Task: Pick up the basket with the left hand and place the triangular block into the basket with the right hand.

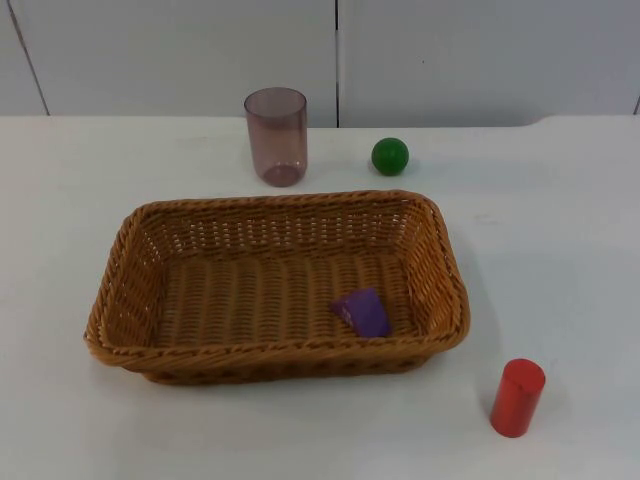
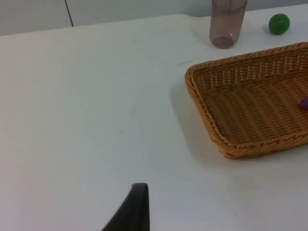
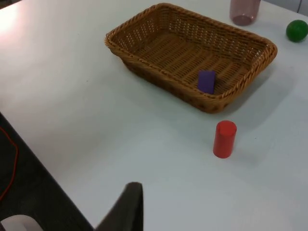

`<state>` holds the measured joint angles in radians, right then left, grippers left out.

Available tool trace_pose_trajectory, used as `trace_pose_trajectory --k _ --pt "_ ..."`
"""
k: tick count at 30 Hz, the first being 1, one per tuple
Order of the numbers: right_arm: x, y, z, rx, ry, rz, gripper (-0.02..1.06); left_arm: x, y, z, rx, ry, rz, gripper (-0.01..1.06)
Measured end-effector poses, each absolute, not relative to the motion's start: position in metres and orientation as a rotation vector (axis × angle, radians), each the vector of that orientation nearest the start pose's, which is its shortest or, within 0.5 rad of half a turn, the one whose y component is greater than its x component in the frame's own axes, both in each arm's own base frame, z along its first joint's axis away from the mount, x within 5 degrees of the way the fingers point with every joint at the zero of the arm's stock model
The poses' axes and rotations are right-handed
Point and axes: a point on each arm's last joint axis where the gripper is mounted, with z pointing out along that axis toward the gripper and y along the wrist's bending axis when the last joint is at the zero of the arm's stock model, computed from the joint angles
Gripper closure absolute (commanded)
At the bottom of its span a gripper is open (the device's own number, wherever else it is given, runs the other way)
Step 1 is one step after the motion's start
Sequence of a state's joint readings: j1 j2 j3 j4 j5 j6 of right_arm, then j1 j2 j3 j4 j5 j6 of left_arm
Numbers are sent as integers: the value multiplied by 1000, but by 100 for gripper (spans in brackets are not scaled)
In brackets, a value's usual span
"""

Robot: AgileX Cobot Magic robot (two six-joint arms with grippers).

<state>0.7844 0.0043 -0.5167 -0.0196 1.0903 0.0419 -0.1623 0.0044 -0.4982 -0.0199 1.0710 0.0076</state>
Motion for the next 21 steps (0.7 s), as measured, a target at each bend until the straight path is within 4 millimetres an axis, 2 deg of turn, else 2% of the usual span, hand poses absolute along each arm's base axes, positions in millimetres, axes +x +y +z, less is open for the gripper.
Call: trace_pose_trajectory --k 17,21 --pt "-4 -6 280 -759 1955 483 -1 -5 -1 276 153 2058 -133 0" --pt "-4 -6 280 -713 1967 453 -1 -5 -1 276 153 2058 -133 0"
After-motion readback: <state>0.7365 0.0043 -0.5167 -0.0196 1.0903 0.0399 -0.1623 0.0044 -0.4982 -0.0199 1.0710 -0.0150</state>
